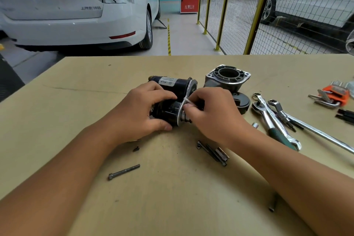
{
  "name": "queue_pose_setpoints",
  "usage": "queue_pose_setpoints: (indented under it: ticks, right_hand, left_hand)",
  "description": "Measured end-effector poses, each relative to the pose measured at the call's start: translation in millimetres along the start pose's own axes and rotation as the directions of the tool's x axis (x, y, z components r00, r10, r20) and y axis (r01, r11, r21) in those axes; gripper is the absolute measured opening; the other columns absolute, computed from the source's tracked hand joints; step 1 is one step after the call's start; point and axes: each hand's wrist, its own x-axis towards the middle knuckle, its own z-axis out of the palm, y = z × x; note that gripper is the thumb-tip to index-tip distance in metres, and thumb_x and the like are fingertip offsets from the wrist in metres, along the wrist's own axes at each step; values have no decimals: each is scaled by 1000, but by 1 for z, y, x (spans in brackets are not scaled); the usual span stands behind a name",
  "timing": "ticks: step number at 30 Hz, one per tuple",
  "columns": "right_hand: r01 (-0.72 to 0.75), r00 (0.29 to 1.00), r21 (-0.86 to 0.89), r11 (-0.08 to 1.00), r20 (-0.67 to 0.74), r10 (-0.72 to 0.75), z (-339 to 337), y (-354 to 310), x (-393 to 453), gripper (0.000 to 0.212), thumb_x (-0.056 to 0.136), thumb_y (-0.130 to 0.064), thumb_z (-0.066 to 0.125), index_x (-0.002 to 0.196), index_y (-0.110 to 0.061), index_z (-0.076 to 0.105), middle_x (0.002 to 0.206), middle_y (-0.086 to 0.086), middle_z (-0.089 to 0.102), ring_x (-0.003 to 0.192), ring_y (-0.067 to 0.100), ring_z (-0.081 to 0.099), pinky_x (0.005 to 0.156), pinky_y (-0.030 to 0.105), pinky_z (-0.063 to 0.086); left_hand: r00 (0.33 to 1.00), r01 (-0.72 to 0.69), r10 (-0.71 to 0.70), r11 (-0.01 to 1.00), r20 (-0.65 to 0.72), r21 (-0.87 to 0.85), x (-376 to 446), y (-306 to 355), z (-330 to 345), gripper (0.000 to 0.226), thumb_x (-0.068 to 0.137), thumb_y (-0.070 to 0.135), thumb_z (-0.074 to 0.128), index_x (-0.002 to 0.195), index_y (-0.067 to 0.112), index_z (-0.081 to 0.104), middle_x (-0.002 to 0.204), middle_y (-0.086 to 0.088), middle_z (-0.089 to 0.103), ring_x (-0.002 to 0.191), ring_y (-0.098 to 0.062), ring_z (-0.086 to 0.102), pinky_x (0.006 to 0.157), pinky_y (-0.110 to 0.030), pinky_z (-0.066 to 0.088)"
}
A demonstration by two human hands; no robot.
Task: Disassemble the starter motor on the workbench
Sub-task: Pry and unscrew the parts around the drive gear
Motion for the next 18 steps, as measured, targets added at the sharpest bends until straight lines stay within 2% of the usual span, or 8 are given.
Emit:
queue_pose_setpoints:
  ticks: [4,7,9,12,15,18]
  right_hand:
    - [-61,998,70,996,8,61,-3,-2,-1,13,86,-21,68,75,-25,73,66,-11,64,63,5,59,49,13,39]
    - [-63,998,33,997,-2,63,-4,-4,-3,26,92,-25,64,66,-22,66,61,-6,60,54,8,52,45,19,37]
    - [-25,1000,-69,997,8,26,-3,-9,-3,26,97,-28,60,75,-20,70,69,-2,61,62,13,55,54,31,43]
    - [-19,999,-148,989,26,23,-1,-14,-2,19,98,-27,59,84,-20,71,80,0,63,76,17,57,63,32,44]
    - [-92,994,-54,994,48,95,-4,-12,0,18,93,-24,65,75,-26,66,74,-6,63,69,11,58,54,23,38]
    - [-169,985,97,981,55,164,-7,-8,0,16,85,-18,70,71,-26,69,63,-9,61,59,1,58,45,12,38]
  left_hand:
    - [1000,1,-1,1000,12,-11,1,-1,-1,71,63,25,100,127,31,71,116,8,60,108,-13,59,91,-28,48]
    - [1000,1,-1,1000,9,-11,2,0,-1,71,62,24,101,126,30,72,115,7,60,106,-12,59,90,-25,47]
    - [1000,1,-1,1000,-2,-18,1,1,1,70,61,22,101,125,29,72,114,7,60,105,-12,59,89,-24,46]
    - [1000,-3,3,1000,-19,-19,1,2,2,71,60,19,101,125,25,73,113,5,60,103,-14,59,88,-25,46]
    - [1000,-2,2,1000,-20,-16,1,4,3,73,61,19,101,128,24,72,113,5,59,104,-14,58,90,-27,46]
    - [1000,-7,7,1000,-13,-13,0,3,2,72,62,21,100,129,25,72,112,6,59,104,-14,57,90,-31,48]
